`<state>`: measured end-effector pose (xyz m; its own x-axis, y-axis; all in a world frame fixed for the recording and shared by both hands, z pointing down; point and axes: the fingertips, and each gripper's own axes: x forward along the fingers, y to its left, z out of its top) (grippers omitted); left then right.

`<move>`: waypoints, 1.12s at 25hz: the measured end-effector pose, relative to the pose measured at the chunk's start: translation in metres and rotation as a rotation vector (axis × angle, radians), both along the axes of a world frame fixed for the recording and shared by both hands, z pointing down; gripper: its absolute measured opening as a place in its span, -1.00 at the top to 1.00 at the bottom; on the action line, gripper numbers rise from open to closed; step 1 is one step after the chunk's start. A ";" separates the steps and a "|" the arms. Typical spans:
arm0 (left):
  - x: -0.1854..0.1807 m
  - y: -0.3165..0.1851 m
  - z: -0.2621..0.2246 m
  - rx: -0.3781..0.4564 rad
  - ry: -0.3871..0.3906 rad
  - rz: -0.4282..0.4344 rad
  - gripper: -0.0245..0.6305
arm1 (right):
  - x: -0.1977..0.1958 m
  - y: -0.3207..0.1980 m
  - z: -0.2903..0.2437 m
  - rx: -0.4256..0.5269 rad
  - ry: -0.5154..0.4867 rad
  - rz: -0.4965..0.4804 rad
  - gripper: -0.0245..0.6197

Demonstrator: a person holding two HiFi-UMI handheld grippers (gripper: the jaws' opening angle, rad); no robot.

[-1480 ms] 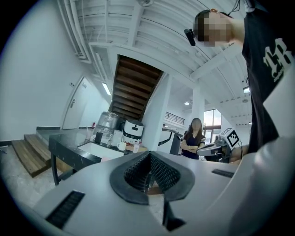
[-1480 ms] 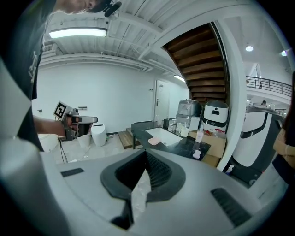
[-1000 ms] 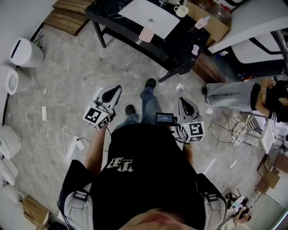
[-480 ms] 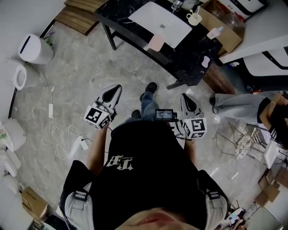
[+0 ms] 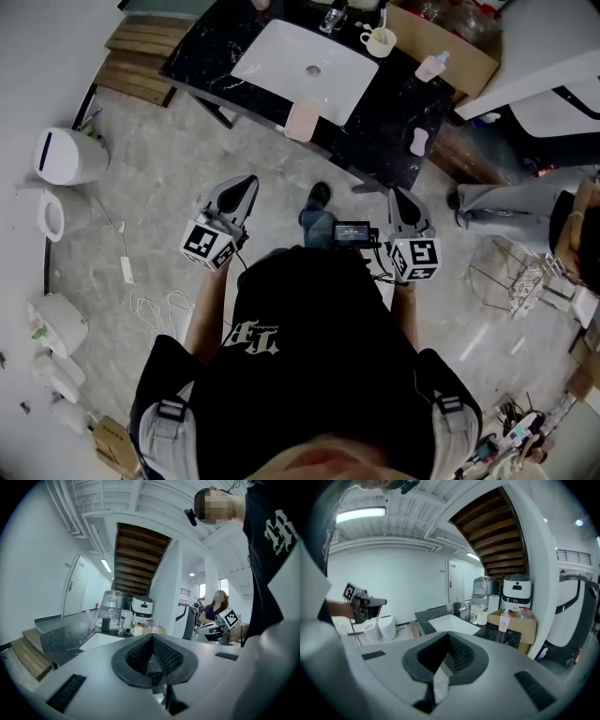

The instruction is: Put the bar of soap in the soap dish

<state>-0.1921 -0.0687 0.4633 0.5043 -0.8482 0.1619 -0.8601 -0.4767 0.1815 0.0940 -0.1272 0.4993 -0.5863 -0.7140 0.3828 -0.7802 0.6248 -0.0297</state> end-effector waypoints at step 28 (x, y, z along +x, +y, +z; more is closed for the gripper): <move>0.061 -0.204 -0.015 0.038 -0.117 0.373 0.92 | 0.094 -0.107 0.028 -0.045 -0.026 0.468 0.90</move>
